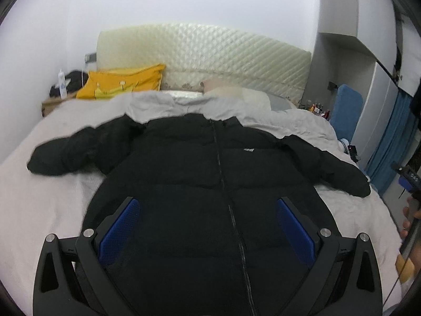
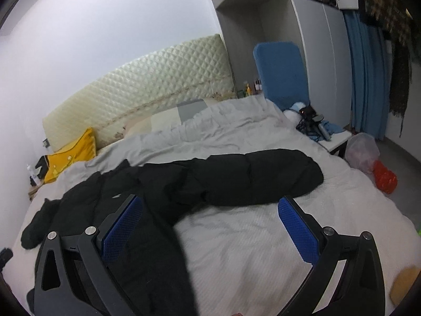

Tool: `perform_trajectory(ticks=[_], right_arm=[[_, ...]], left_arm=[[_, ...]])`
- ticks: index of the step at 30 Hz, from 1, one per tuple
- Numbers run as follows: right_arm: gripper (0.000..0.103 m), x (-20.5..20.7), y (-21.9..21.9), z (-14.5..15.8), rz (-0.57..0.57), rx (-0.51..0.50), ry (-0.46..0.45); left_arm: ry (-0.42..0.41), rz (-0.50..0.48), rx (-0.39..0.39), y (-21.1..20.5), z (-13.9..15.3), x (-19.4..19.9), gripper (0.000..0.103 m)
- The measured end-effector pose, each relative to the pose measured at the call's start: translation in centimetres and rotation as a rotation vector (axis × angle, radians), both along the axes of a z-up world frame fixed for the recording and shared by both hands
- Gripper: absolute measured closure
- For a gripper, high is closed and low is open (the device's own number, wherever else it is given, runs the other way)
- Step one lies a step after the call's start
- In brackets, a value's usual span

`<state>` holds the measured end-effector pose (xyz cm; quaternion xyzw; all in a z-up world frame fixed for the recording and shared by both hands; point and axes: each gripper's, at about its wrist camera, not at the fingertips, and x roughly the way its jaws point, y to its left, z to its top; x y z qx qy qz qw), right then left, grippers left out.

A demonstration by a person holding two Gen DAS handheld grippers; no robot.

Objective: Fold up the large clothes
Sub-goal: 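Move the right gripper to the cuff of the sleeve nearest it, then grasp the black sleeve cuff with the right gripper and lift it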

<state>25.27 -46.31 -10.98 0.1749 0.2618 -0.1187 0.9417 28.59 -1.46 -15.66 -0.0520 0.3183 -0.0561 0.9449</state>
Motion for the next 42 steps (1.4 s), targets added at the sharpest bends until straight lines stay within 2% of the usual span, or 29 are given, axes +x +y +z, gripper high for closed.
perform_trajectory(ticks=[3,5,9,10,12,16,19,24,25,26,27,29,32,35,42], right_arm=[[0.0,2.1,-2.3,-2.1,-0.033,0.017,0.006],[0.0,3.9,-5.2,-4.5,-0.066,0.097,0.004],[0.0,5.9,-10.6,-10.3,-0.15,0.332,0.031],[0.0,6.3,-12.3,-12.7,-0.178,0.422,0.045],[0.0,6.9,-14.3,-15.8,-0.215,0.526,0.059],[0.0,7.4,-17.3,-20.0,-0.297,0.66,0.022],[0.0,8.3,-18.3,-20.0,-0.32,0.641,-0.067],[0.003,9.6,-21.3,-20.4,-0.402,0.681,-0.193],[0.01,9.9,-21.9,-20.3,-0.418,0.682,-0.208],[0.026,10.2,-22.4,-20.2,-0.424,0.678,-0.215],[0.036,10.7,-22.9,-20.0,-0.431,0.662,-0.21],[0.071,11.9,-23.7,-20.0,-0.437,0.63,-0.172],[0.09,13.3,-24.5,-18.8,-0.424,0.557,-0.136],[0.096,13.7,-24.5,-16.3,-0.409,0.452,-0.125],[0.098,11.3,-25.2,-9.3,-0.415,0.318,-0.155]], left_arm=[[0.024,0.004,-0.011,0.2,-1.8,1.2,0.0],[0.039,0.004,-0.009,0.2,-3.0,1.6,0.0],[0.075,0.013,-0.017,0.4,-5.1,3.1,0.0],[0.082,0.018,-0.024,0.4,-5.6,3.5,0.0],[0.09,0.027,-0.035,0.5,-6.3,4.1,0.0],[0.089,0.036,-0.045,0.4,-7.1,4.9,0.0],[0.082,0.043,-0.027,0.0,-7.9,5.3,0.0],[0.094,0.05,-0.009,-0.7,-9.2,6.5,0.0],[0.096,0.05,-0.005,-0.9,-9.4,6.6,0.0],[0.098,0.051,-0.001,-1.0,-9.6,6.8,0.0],[0.098,0.049,0.001,-1.1,-9.8,6.9,0.0],[0.101,0.044,0.006,-1.3,-10.0,6.9,0.0],[0.095,0.045,0.024,-1.6,-10.0,7.1,0.0],[0.087,0.051,0.04,-1.5,-9.9,7.1,0.0],[0.08,0.036,0.045,-1.2,-9.6,6.6,0.0]])
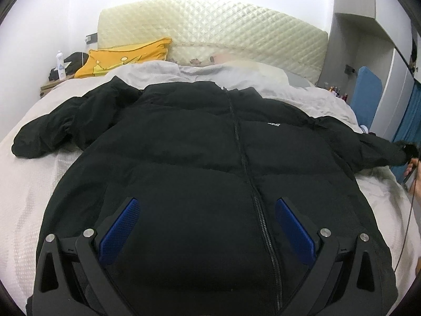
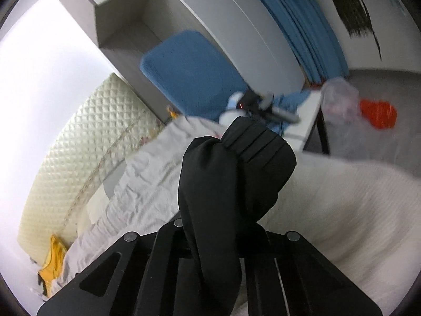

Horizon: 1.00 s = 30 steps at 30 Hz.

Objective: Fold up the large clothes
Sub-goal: 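Grasp the black sleeve cuff with the right gripper and lift it, then carry the held sleeve across the jacket body toward the other sleeve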

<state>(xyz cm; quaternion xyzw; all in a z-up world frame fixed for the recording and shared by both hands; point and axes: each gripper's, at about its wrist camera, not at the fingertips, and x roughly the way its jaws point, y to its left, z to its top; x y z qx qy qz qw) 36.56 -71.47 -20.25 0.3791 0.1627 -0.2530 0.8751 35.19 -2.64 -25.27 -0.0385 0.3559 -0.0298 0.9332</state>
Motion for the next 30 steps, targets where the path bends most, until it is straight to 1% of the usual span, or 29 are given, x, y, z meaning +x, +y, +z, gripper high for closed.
perform_trajectory(ticks=[5,10,13,15,16,19,22,25,28,30], right_arm=[[0.099,-0.8,0.7,5.1,0.0,-0.087,0.01],[0.099,-1.2,2.6,10.9,-0.017,-0.172,-0.011],[0.099,-0.9,4.8,15.4,0.003,-0.247,-0.02],[0.099,-0.5,6.4,17.4,0.029,-0.289,-0.024],[0.098,0.0,8.0,19.1,0.051,-0.33,-0.018],[0.098,1.1,12.4,21.9,0.109,-0.439,0.009],[0.096,2.6,18.3,24.4,0.194,-0.523,-0.003],[0.093,3.9,24.0,26.0,0.276,-0.58,-0.022],[0.093,5.2,29.2,26.8,0.361,-0.602,-0.045],[0.092,6.4,33.8,27.0,0.437,-0.628,-0.06]], left_arm=[[-0.017,-0.011,0.023,0.3,0.5,-0.8,0.0],[-0.017,-0.014,0.025,1.4,1.1,-1.3,0.0],[-0.021,-0.005,0.036,2.4,1.6,-1.6,0.0],[-0.018,0.006,0.056,3.0,1.8,-1.7,0.0],[-0.012,0.008,0.067,3.2,1.9,-1.7,0.0],[0.0,0.004,0.089,3.7,1.9,-1.8,0.0],[0.001,-0.013,0.105,4.1,2.2,-2.3,0.0],[-0.016,-0.029,0.105,4.6,2.8,-3.0,0.0],[-0.044,-0.029,0.098,5.5,3.5,-3.7,0.0],[-0.055,-0.021,0.092,6.3,3.8,-3.9,0.0]])
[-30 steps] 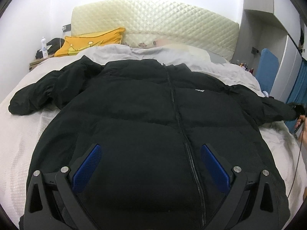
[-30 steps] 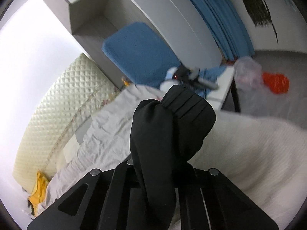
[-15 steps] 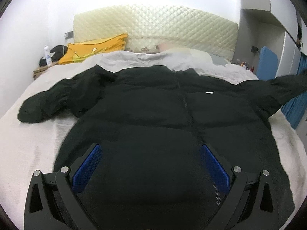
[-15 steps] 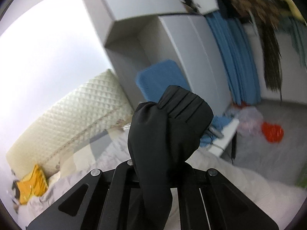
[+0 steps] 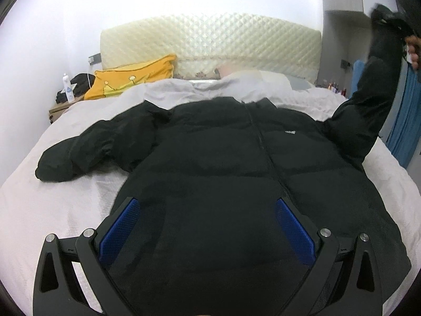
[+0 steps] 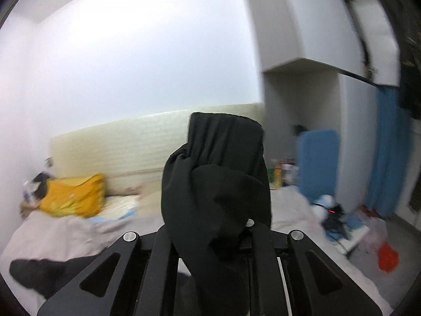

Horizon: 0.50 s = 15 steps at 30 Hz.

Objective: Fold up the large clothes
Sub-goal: 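Carry the held sleeve across the jacket body toward the other sleeve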

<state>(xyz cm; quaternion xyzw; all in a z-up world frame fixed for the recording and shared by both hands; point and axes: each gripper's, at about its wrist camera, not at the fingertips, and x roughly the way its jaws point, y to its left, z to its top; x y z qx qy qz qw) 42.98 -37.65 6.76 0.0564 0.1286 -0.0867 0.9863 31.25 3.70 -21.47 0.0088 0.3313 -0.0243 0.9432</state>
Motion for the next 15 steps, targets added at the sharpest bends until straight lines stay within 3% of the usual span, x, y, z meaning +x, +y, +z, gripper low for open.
perform_trajectory(ticks=[5,15], right_arm=[[0.091,2.5,10.0,-1.8,0.165,-0.043,0.032],[0.09,6.4,26.8,-11.6,0.467,-0.1,0.192]], left_arm=[[-0.014,0.018,-0.018,1.8,0.4,-0.5,0.0],[0.005,0.066,-0.051,5.3,-0.1,0.1,0.0]])
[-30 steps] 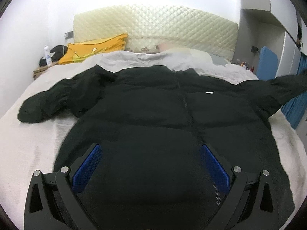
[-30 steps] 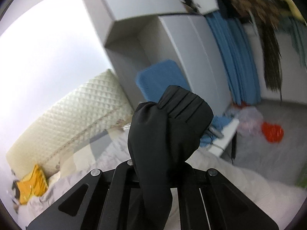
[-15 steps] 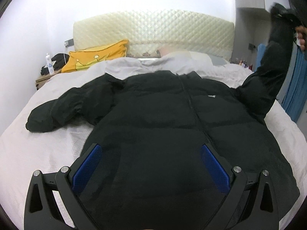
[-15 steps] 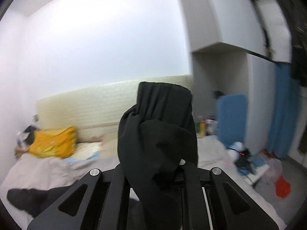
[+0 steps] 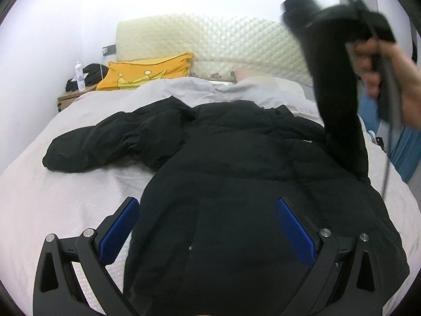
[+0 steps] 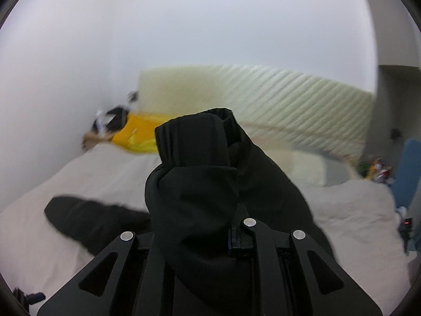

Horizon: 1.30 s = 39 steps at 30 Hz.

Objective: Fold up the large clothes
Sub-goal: 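Carry the held sleeve across the jacket body toward the other sleeve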

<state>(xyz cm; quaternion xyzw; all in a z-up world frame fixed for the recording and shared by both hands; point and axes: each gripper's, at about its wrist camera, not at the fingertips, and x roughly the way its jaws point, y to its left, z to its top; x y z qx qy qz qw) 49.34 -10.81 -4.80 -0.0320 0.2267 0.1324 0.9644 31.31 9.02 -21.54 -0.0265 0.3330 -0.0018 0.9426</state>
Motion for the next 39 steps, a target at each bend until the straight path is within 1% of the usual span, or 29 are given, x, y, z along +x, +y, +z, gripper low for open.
perform_trajectory(ticks=[5,6,9,10,13,14,19,21,24,26,27,28,33,34,35,36,37,39], right_arm=[[0.09,0.8,5.9,-6.0,0.081,-0.002,0.104],[0.09,1.0,6.6,-7.5,0.096,-0.002,0.128],[0.09,1.3,8.2,-10.5,0.115,-0.008,0.186],[0.09,1.5,8.6,-12.0,0.123,-0.008,0.215],[0.09,1.6,9.5,-14.9,0.136,-0.014,0.27],[0.09,1.2,9.7,-15.4,0.138,-0.015,0.283],[0.09,1.5,11.2,-18.6,0.144,-0.035,0.35],[0.088,1.3,11.1,-19.0,0.145,-0.028,0.363],[0.082,0.9,10.9,-18.8,0.152,-0.022,0.363],[0.069,0.6,10.8,-18.2,0.167,-0.016,0.371],[0.066,0.3,10.7,-17.8,0.173,-0.009,0.371],[0.061,-0.1,10.5,-17.4,0.182,-0.002,0.37],[0.056,-2.2,8.9,-14.8,0.217,0.04,0.37],[0.053,-2.7,8.6,-14.3,0.218,0.046,0.365],[0.044,-3.2,8.2,-13.8,0.221,0.055,0.36],[0.038,-3.9,7.7,-13.1,0.222,0.067,0.351],[0.028,-4.7,7.3,-12.3,0.221,0.075,0.336],[0.027,-5.7,6.8,-10.9,0.228,0.077,0.317]], left_arm=[[0.013,0.04,-0.018,2.2,-0.6,0.1,0.0],[0.021,0.049,-0.028,2.8,-0.8,0.2,0.0],[0.039,0.063,-0.052,3.6,-1.3,0.4,0.0],[0.045,0.067,-0.056,3.8,-1.4,0.5,0.0],[0.053,0.07,-0.062,4.0,-1.8,0.7,0.0],[0.056,0.067,-0.063,4.0,-1.9,0.7,0.0],[0.067,0.055,-0.054,3.6,-2.3,1.0,0.0],[0.072,0.05,-0.049,3.3,-2.4,1.0,0.0],[0.085,0.045,-0.066,3.4,-2.5,1.3,0.0],[0.091,0.041,-0.075,3.4,-2.3,1.3,0.0],[0.091,0.039,-0.075,3.3,-2.0,1.3,0.0],[0.089,0.037,-0.074,3.4,-1.7,1.3,0.0],[0.063,0.013,-0.097,2.6,0.9,0.6,0.0],[0.058,0.011,-0.102,2.4,1.6,0.4,0.0],[0.051,0.01,-0.107,2.3,2.3,0.1,0.0],[0.038,0.004,-0.11,2.1,3.3,-0.3,0.0],[0.028,0.0,-0.109,1.9,3.9,-0.6,0.0],[0.012,-0.008,-0.103,1.4,5.5,-1.4,0.0]])
